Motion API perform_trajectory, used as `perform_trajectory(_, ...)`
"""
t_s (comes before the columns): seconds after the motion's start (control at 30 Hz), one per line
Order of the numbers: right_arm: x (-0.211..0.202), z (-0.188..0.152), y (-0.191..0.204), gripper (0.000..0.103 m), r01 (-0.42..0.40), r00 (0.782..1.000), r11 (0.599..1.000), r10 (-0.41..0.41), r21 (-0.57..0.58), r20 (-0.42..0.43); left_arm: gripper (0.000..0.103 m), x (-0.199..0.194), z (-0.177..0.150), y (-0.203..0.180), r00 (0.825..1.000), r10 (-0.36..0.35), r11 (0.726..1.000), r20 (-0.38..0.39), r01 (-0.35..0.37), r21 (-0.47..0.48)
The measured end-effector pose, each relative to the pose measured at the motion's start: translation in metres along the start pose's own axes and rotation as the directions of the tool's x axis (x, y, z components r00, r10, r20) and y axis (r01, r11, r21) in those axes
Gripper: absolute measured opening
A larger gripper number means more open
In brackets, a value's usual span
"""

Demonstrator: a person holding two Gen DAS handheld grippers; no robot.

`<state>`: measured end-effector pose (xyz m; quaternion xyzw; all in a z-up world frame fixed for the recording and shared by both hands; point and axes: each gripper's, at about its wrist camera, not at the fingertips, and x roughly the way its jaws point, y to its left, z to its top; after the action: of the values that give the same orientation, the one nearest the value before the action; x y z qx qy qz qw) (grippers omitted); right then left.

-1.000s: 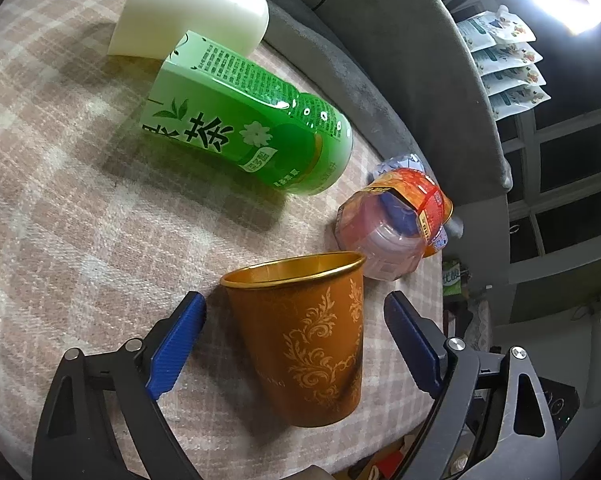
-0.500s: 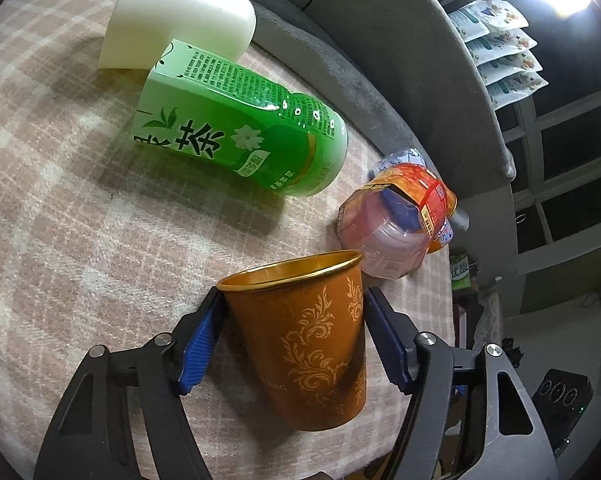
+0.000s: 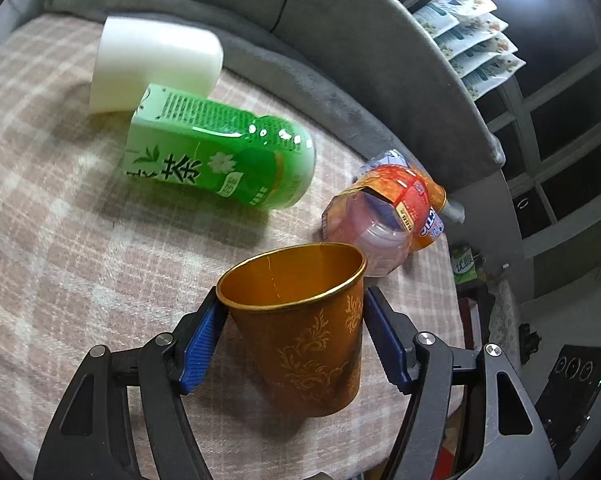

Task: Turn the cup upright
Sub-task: 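Close the left gripper around the upright orange cup and lift it, then set the orange cup down upright with the left gripper and release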

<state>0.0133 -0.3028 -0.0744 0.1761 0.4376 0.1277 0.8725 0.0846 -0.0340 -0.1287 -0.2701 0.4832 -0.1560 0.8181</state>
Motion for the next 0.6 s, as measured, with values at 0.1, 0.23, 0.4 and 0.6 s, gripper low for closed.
perform_trajectory(0.1,0.0,0.0,0.002,0.076,0.001,1.0,1.0,-0.001,-0.009,0.002,0.069,-0.003,-0.002,-0.007,0.999,0.023,0.999,0.029,-0.024,0.045)
perform_trajectory(0.23,-0.001,0.0,0.005,0.076,0.0,1.0,1.0,0.0,-0.017,0.007,0.069,-0.008,-0.003,-0.015,0.995,0.055,0.992,0.077,-0.064,0.111)
perform_trajectory(0.4,-0.001,0.0,0.007,0.076,0.001,1.0,1.0,-0.001,-0.021,0.007,0.068,-0.011,-0.004,-0.024,0.988,0.086,0.979,0.129,-0.108,0.174)
perform_trajectory(0.6,0.0,-0.001,0.007,0.076,0.001,1.0,1.0,-0.001,-0.021,0.007,0.068,-0.01,-0.004,-0.031,0.977,0.123,0.955,0.172,-0.164,0.245)
